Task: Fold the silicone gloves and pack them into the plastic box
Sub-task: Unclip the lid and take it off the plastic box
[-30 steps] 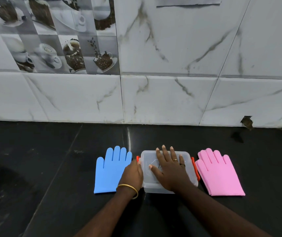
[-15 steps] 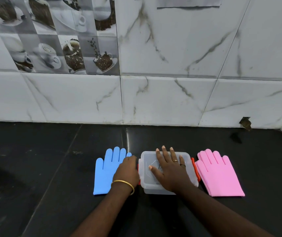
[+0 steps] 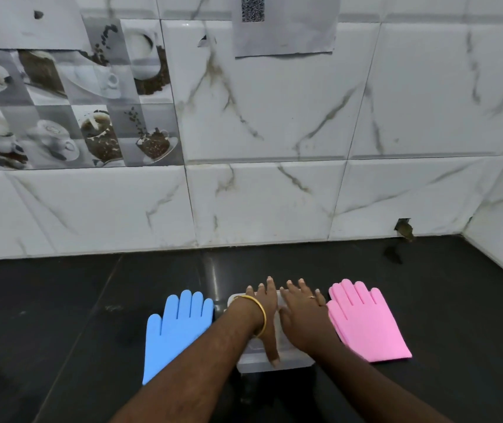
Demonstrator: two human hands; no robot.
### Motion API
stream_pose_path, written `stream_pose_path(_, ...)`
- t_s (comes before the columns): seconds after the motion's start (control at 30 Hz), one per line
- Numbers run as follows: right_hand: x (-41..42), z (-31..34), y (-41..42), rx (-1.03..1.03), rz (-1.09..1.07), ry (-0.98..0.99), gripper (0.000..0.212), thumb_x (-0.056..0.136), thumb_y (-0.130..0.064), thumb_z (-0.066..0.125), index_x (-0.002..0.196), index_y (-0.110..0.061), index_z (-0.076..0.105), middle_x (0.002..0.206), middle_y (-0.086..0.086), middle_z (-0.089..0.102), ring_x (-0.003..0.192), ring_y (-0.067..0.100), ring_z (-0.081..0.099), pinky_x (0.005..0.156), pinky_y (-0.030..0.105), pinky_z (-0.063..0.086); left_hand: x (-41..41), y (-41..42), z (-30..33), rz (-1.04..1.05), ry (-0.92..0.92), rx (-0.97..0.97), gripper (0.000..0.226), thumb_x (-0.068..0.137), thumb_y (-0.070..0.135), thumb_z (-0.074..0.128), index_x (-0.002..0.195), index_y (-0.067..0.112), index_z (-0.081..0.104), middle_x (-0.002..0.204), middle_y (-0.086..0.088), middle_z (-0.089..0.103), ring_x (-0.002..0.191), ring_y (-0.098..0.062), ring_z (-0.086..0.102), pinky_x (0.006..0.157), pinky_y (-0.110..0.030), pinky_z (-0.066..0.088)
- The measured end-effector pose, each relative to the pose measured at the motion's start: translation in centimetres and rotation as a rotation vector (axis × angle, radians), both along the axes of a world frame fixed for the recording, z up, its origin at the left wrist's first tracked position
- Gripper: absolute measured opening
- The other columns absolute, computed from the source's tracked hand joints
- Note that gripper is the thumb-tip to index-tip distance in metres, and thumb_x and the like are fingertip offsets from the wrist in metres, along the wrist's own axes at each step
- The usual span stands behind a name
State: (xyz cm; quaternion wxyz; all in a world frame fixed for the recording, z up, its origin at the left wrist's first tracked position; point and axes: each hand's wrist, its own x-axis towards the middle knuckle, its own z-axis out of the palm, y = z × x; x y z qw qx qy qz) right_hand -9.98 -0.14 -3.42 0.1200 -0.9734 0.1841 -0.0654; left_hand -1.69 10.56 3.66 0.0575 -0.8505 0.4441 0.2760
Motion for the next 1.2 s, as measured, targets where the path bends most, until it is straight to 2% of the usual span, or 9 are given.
stream_pose_path(0.1,-1.4,-0.3,-1.5,0.121,-0.314,-0.192,0.052,0.098,-0.041,0.046,0.146,-0.020,0.043,0.151,0.000,0.046,0.141,0.019,0.040,0.114,0.037,0.032,-0.4,-0.6,0.4,-0.025,-0.072,0.066,0.110,0.083,0.023,0.074,0.150,-0.001,-0.010,0.160,-0.024,-0.003,0.147,-0.040,0.004,0.118,-0.048,0.010)
stream_pose_path(0.2,-1.9,-0.8,-2.1,0.329,-0.460,-0.166,0.042,0.099,-0.041,0.047,0.133,-0.018,0.054,0.128,0.001,0.064,0.113,0.016,0.061,0.096,0.032,0.049,-0.6,-1.0,0.5,-0.023,-0.105,0.094,0.100,0.087,0.017,0.069,0.150,-0.004,-0.006,0.159,-0.026,-0.001,0.147,-0.042,0.007,0.118,-0.049,0.010)
stream_pose_path(0.27,-2.1,-1.1,-2.3,0.404,-0.467,-0.162,0.027,0.100,-0.038,0.047,0.113,-0.019,0.061,0.102,-0.004,0.068,0.083,0.006,0.060,0.077,0.021,0.050,-0.7,-1.2,0.6,-0.014,-0.108,0.108,0.103,0.085,0.019,0.071,0.150,-0.004,-0.006,0.159,-0.027,0.000,0.147,-0.042,0.007,0.118,-0.050,0.011)
stream_pose_path(0.33,-2.1,-1.3,-2.5,0.410,-0.484,-0.183,0.021,0.100,-0.034,0.049,0.102,-0.019,0.063,0.087,-0.008,0.063,0.068,0.001,0.052,0.063,0.013,0.039,-0.8,-1.4,0.6,0.011,-0.093,0.120,0.109,0.082,0.023,0.075,0.150,-0.003,-0.006,0.159,-0.026,-0.001,0.146,-0.044,0.006,0.117,-0.051,0.012)
stream_pose_path(0.47,-1.9,-0.8,-3.1,0.475,-0.551,-0.225,0.018,0.100,-0.023,0.051,0.082,-0.024,0.057,0.079,-0.006,0.059,0.062,0.000,0.048,0.059,0.014,0.034,-0.8,-1.6,0.5,0.035,-0.077,0.135,0.115,0.078,0.026,0.078,0.151,-0.001,-0.007,0.160,-0.024,-0.002,0.146,-0.045,0.005,0.117,-0.051,0.014)
stream_pose_path(0.7,-1.5,-1.3,-3.2,0.402,-0.579,-0.225,0.019,0.100,-0.022,0.049,0.082,-0.021,0.054,0.073,-0.009,0.052,0.063,0.004,0.047,0.070,0.020,0.039,-0.6,-1.8,0.3,0.035,-0.090,0.143,0.118,0.077,0.027,0.080,0.151,-0.001,-0.007,0.160,-0.024,-0.001,0.146,-0.043,0.007,0.118,-0.050,0.013)
stream_pose_path(0.97,-2.0,-1.9,-4.2,0.761,-0.682,-0.204,0.027,0.100,-0.018,0.048,0.078,-0.009,0.061,0.072,0.002,0.062,0.069,0.012,0.058,0.064,0.026,0.042,-0.3,-1.5,0.0,0.034,-0.066,0.130,0.127,0.070,0.032,0.085,0.151,0.001,-0.007,0.161,-0.021,-0.001,0.146,-0.043,0.006,0.117,-0.053,0.015)
stream_pose_path(1.1,-2.8,-1.2,-5.0,1.156,-0.646,-0.096,0.011,0.084,-0.006,0.062,0.074,-0.008,0.062,0.063,0.003,0.067,0.057,0.017,0.063,0.047,0.026,0.046,-0.2,-1.3,-0.1,0.047,-0.053,0.120,0.128,0.068,0.035,0.085,0.152,0.005,-0.006,0.162,-0.018,-0.002,0.147,-0.041,0.004,0.117,-0.053,0.014)
stream_pose_path(1.2,-3.1,-0.8,-5.4,1.278,-0.617,0.018,0.008,0.077,0.002,0.062,0.085,-0.001,0.063,0.067,0.009,0.066,0.060,0.022,0.064,0.053,0.028,0.051,-0.1,-1.1,-0.2,0.037,-0.054,0.105,0.129,0.068,0.037,0.085,0.152,0.006,-0.006,0.162,-0.017,-0.002,0.148,-0.039,0.003,0.118,-0.052,0.013)
